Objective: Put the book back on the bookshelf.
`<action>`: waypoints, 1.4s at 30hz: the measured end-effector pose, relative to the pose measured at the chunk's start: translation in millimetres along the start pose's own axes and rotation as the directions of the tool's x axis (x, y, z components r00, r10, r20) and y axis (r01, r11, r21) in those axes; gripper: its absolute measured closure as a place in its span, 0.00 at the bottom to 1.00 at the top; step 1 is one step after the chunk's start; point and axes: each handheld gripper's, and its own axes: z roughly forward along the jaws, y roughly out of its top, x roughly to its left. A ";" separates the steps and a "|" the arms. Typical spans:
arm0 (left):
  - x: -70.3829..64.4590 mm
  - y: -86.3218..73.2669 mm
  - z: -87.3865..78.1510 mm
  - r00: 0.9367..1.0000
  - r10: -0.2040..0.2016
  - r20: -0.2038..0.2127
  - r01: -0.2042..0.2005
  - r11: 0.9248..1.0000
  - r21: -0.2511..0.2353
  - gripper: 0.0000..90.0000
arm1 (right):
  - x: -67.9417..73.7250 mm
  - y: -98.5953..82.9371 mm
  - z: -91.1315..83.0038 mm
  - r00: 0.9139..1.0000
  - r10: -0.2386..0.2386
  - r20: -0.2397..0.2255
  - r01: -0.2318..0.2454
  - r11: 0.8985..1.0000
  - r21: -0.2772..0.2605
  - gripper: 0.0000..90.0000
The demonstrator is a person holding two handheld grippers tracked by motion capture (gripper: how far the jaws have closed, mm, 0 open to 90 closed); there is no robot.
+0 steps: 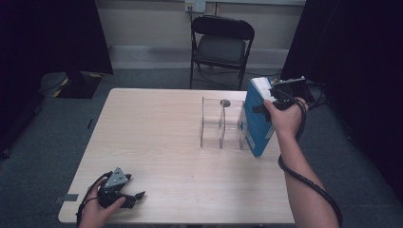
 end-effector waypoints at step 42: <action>0.2 0.3 0.2 1.000 0.012 0.005 -0.012 1.000 0.006 0.14 | 2.0 -29.3 -36.0 0.994 -0.064 -0.088 0.067 0.997 0.035 0.18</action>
